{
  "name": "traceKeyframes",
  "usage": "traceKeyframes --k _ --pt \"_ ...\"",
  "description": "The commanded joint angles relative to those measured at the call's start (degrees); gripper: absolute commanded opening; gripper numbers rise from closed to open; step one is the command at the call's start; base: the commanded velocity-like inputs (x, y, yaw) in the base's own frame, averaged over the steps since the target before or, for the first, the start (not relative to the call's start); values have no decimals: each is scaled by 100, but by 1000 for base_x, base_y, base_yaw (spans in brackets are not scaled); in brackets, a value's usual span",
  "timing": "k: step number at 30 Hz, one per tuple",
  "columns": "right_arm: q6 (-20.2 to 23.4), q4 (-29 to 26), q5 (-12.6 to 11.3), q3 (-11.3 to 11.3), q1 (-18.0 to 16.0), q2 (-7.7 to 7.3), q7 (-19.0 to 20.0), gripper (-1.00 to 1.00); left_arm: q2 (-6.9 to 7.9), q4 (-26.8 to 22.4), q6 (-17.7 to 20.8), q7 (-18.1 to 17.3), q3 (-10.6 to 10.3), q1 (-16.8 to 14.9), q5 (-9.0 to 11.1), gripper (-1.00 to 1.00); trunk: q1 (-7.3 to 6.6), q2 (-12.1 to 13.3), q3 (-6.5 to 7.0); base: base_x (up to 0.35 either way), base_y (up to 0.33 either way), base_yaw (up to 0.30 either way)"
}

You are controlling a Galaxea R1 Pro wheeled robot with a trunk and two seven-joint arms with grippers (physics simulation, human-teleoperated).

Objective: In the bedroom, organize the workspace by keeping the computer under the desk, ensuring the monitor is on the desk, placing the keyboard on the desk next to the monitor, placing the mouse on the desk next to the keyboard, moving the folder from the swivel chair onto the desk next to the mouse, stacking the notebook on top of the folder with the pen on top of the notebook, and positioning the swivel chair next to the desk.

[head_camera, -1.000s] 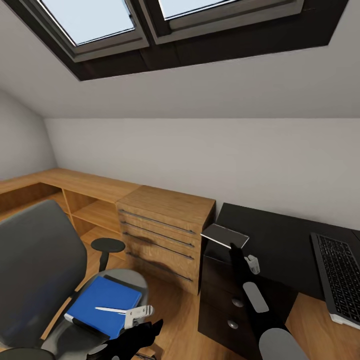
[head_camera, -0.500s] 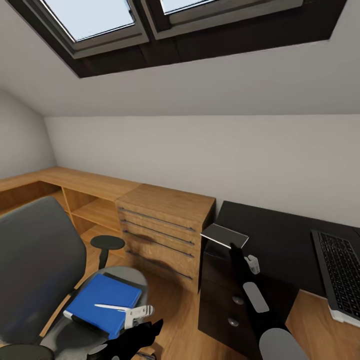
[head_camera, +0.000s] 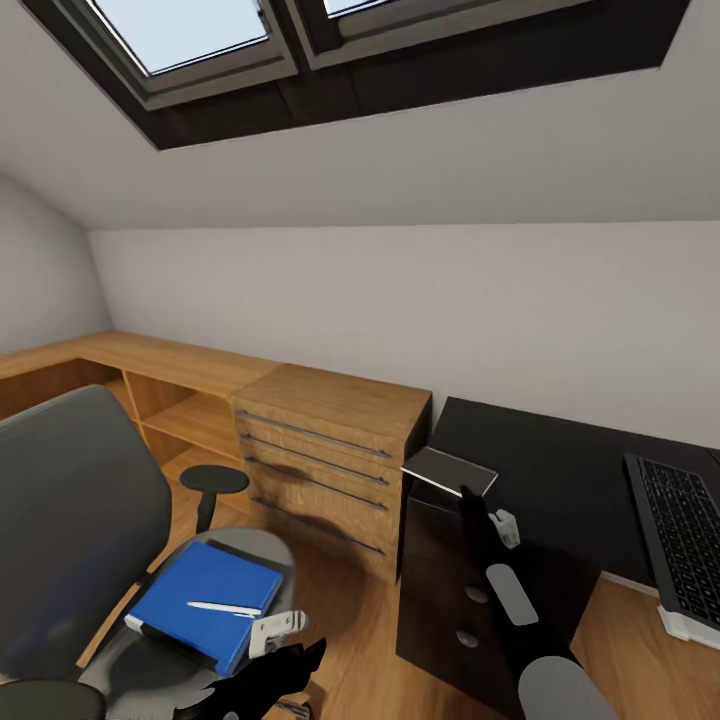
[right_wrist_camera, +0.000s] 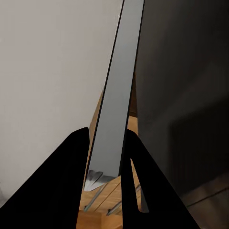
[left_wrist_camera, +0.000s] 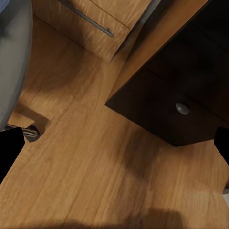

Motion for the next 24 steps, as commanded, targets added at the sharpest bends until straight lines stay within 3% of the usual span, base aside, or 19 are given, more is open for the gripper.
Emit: traceKeyframes --k 1,6,11,24 --pt "8 6 -57 -17 -5 4 39 -100 -2 -10 25 2 5 0 24 100 0 -3 -5 0 0 0" --pt "-2 8 -70 -17 -5 8 45 -100 -2 -8 25 2 6 0 24 100 88 -163 -76 0 0 0" --pt "-15 13 -68 -17 -5 8 28 -100 -2 -9 27 -1 9 0 24 100 88 -163 -76 0 0 0" --pt "-26 15 -54 -17 -5 4 7 -100 -2 -17 18 -3 15 0 24 100 351 -644 -292 0 0 0"
